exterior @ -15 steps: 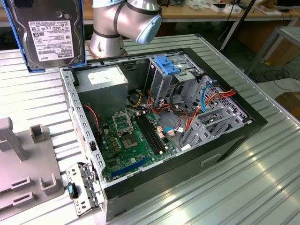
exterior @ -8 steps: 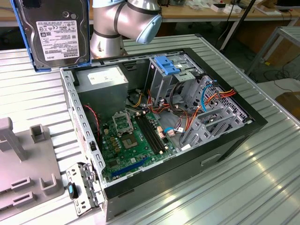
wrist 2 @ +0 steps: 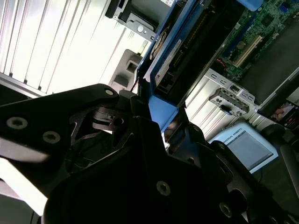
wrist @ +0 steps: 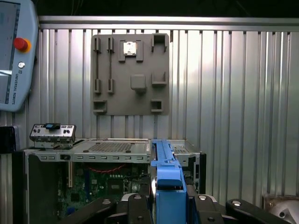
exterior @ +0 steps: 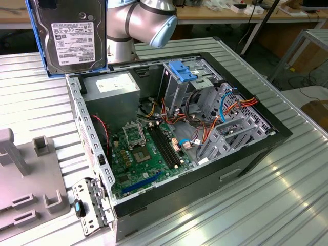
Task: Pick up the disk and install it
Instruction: 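Pick up the disk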
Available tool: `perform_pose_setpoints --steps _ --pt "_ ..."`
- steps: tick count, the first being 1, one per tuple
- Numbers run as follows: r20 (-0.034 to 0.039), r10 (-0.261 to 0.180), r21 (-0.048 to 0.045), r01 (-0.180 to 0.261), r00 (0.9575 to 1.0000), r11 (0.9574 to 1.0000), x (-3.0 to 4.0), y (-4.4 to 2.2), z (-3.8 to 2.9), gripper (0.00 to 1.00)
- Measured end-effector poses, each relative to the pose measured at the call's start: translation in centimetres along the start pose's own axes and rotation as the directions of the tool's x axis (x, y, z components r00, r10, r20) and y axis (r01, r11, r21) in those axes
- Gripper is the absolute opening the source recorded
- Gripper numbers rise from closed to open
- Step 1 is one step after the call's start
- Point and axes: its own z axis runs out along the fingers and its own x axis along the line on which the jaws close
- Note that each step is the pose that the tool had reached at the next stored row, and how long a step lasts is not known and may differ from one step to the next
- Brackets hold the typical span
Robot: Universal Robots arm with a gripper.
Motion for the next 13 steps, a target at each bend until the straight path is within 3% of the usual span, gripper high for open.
perform_pose_setpoints --steps 5,13 --pt "0.0000 0.000 0.0000 0.000 1.0000 1.0000 0.02 -1.47 0.04 0.36" --pt "0.0000 0.000 0.0000 0.000 1.0000 1.0000 0.03 -2.81 0.08 0.36"
